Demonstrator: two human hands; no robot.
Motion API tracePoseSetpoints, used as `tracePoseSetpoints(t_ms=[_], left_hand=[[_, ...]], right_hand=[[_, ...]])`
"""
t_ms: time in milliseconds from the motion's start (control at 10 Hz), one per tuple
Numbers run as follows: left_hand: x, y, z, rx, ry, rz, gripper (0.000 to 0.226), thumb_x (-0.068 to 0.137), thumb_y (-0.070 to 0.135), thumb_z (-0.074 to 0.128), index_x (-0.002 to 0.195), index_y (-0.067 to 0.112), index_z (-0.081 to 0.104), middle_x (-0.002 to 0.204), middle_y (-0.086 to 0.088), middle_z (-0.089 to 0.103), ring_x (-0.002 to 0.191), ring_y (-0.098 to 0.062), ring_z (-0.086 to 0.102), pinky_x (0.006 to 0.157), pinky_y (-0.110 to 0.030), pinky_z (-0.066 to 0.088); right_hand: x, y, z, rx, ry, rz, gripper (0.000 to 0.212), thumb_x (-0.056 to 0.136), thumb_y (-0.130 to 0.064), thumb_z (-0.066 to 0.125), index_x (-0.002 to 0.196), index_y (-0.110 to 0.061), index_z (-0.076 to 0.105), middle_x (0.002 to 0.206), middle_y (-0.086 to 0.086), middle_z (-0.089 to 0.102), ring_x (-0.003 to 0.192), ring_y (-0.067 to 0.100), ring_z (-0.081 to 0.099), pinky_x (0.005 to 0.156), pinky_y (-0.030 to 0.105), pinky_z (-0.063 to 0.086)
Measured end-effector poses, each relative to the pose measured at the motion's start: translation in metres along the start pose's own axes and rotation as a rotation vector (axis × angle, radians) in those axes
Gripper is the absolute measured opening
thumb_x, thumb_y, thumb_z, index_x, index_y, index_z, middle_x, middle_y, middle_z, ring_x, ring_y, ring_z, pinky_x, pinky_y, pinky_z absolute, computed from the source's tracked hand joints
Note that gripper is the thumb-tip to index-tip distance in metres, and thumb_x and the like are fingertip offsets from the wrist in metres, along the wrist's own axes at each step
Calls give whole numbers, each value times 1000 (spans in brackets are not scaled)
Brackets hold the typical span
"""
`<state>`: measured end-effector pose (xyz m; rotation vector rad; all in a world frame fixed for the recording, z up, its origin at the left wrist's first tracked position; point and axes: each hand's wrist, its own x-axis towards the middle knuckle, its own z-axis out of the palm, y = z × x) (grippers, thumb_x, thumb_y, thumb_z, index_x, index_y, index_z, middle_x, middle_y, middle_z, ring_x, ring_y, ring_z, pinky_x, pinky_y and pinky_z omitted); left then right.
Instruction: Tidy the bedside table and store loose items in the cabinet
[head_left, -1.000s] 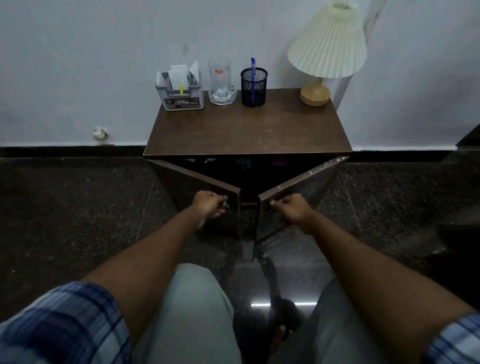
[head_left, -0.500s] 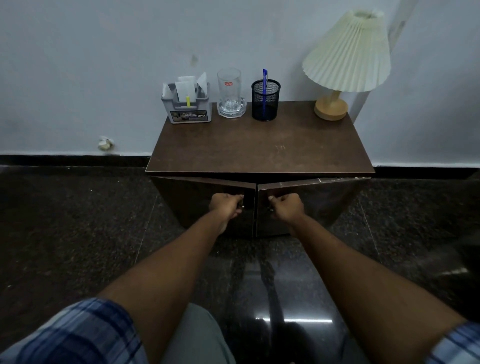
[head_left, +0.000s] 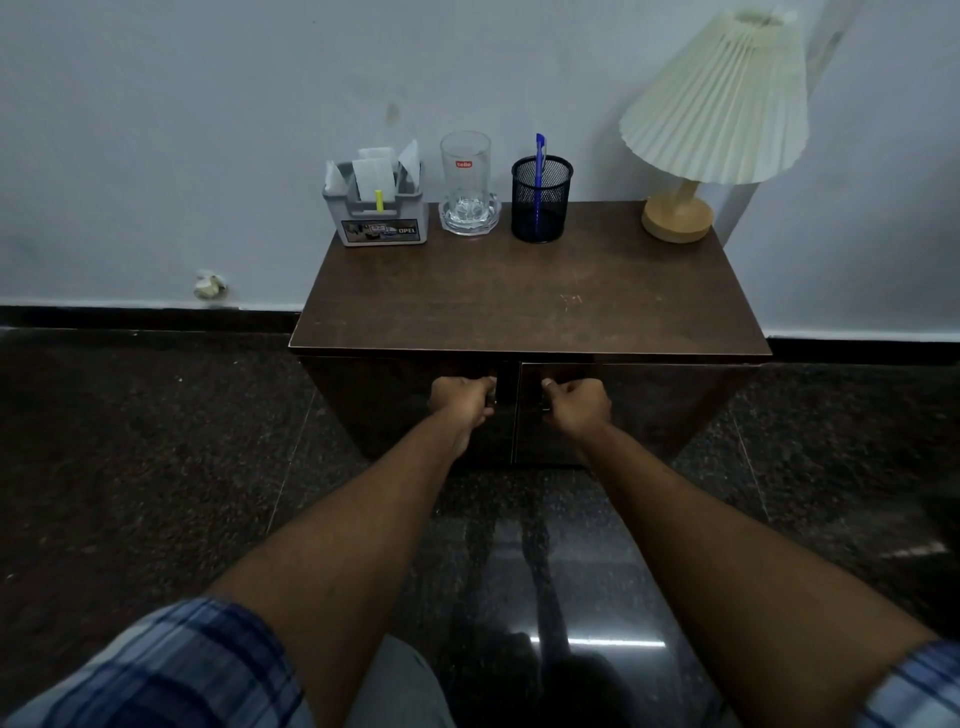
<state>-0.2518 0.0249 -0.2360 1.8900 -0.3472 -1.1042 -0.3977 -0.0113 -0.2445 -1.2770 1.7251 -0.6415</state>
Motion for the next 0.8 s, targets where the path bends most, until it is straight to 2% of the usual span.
tracePoseSetpoints(t_ms=[100, 200, 300, 400, 500, 600, 700, 800], left_hand=[[1, 2, 0, 7, 1, -8, 22, 87, 26, 77, 77, 15, 61, 86, -10, 73, 70, -22, 72, 52, -25, 52], [0, 4, -2, 41, 7, -3, 23, 86, 27, 78, 78, 16, 60, 86, -9, 72, 72, -23, 72, 52, -25, 52], [-4, 4, -4, 125, 18, 41, 21, 88, 26, 76, 78, 14, 63, 84, -9, 73, 75, -24, 74, 63, -31, 60], [-12, 4, -11, 275, 6, 109, 20, 89, 23, 72, 71, 13, 70, 79, -8, 75, 80, -25, 77, 81, -37, 64], [-21, 10, -20, 351, -15, 159, 18, 89, 22, 68, 74, 12, 71, 86, -11, 77, 85, -26, 76, 86, -38, 62], [-33, 20, -28, 370, -36, 204, 17, 91, 23, 64, 85, 10, 74, 89, -10, 78, 87, -26, 75, 87, -39, 62], [-45, 32, -34, 355, -63, 263, 18, 91, 21, 62, 76, 16, 72, 86, -9, 78, 82, -24, 76, 83, -36, 60], [-59, 45, -40, 356, -88, 309, 20, 92, 21, 62, 75, 19, 70, 85, -6, 78, 71, -19, 72, 66, -27, 56]], right_hand=[[1, 0, 1, 1, 0, 6, 47, 93, -33, 69, 53, -12, 58, 65, 7, 65, 84, 32, 71, 82, 38, 56], [0, -1, -2, -10, -10, 15, 43, 94, -35, 68, 59, -10, 63, 70, 10, 68, 85, 30, 71, 78, 30, 50], [-2, -4, -5, -41, -34, 6, 39, 93, -35, 68, 73, -3, 73, 77, 14, 72, 88, 30, 72, 81, 31, 52], [-7, -9, -11, -115, -94, -14, 35, 91, -35, 70, 83, -2, 76, 84, 14, 74, 91, 29, 73, 84, 32, 54], [-13, -15, -23, -191, -133, -72, 31, 92, -34, 68, 87, -4, 77, 90, 15, 76, 95, 29, 73, 87, 34, 56], [-22, -21, -37, -193, -135, -125, 24, 91, -31, 67, 85, -9, 77, 88, 11, 76, 96, 28, 73, 89, 35, 57], [-32, -30, -51, -172, -160, -180, 23, 91, -31, 67, 73, -16, 71, 85, 7, 77, 90, 26, 74, 90, 41, 58], [-38, -42, -66, -141, -130, -205, 27, 91, -32, 67, 69, -16, 68, 86, 9, 76, 89, 30, 73, 90, 46, 58]])
